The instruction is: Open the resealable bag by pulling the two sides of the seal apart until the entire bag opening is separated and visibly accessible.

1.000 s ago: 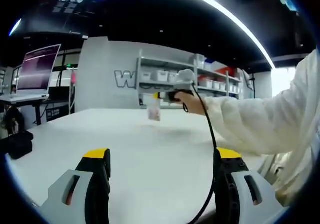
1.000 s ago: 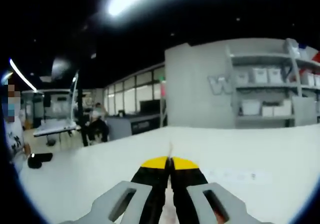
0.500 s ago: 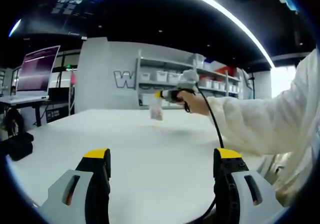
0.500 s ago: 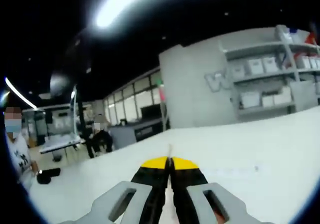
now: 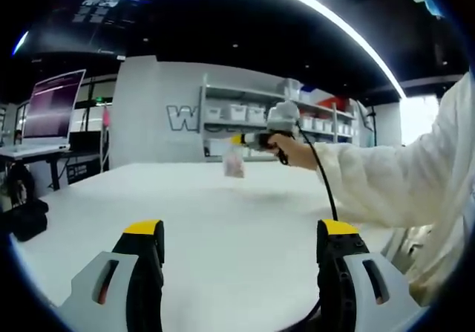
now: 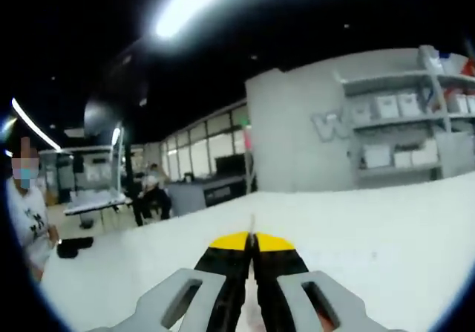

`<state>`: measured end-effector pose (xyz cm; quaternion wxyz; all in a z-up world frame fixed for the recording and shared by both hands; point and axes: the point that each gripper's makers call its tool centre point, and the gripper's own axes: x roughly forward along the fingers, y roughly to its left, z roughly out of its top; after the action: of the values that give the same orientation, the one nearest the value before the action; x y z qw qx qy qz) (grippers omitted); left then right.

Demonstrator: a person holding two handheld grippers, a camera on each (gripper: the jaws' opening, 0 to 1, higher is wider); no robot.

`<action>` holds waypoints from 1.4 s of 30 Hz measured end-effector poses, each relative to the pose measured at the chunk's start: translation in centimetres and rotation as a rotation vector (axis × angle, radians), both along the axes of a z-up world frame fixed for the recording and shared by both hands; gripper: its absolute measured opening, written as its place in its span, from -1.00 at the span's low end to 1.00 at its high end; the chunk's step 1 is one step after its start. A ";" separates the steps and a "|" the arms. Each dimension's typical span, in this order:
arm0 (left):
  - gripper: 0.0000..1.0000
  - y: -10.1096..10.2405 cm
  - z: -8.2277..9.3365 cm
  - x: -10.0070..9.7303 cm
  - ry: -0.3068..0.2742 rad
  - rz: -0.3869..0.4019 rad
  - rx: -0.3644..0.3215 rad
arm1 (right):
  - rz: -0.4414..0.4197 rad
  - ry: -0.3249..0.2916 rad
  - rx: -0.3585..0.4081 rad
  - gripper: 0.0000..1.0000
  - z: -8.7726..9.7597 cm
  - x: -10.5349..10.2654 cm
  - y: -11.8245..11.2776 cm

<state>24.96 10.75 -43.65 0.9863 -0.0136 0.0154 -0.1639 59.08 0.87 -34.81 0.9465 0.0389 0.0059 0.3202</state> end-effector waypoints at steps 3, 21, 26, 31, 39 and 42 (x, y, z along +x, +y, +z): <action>0.67 -0.2 0.1 0.1 -0.003 -0.004 0.000 | -0.004 -0.051 -0.072 -1.00 0.2 -0.2 -0.2; 0.67 -0.5 0.0 0.3 0.007 -0.011 0.014 | -0.005 -0.150 -0.230 -1.00 -0.5 -0.6 -1.0; 0.67 -0.5 0.0 0.3 0.006 -0.009 0.013 | 0.007 -0.166 -0.247 -1.00 -0.3 -1.1 -1.1; 0.67 -0.6 -0.2 0.3 0.010 -0.012 0.013 | 0.000 -0.202 -0.308 -1.00 -0.4 -1.3 -1.5; 0.67 -0.5 -0.4 0.2 0.016 -0.010 0.014 | 0.013 -0.229 -0.352 -1.00 -0.6 -1.7 -1.4; 0.67 -0.5 -0.5 0.3 0.019 -0.009 0.014 | 0.021 -0.237 -0.351 -1.00 -0.5 -2.2 -1.3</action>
<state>25.23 10.28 -44.18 0.9854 -0.0084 0.0259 -0.1679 56.84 -0.39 -35.29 0.9295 -0.1646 -0.0492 0.3264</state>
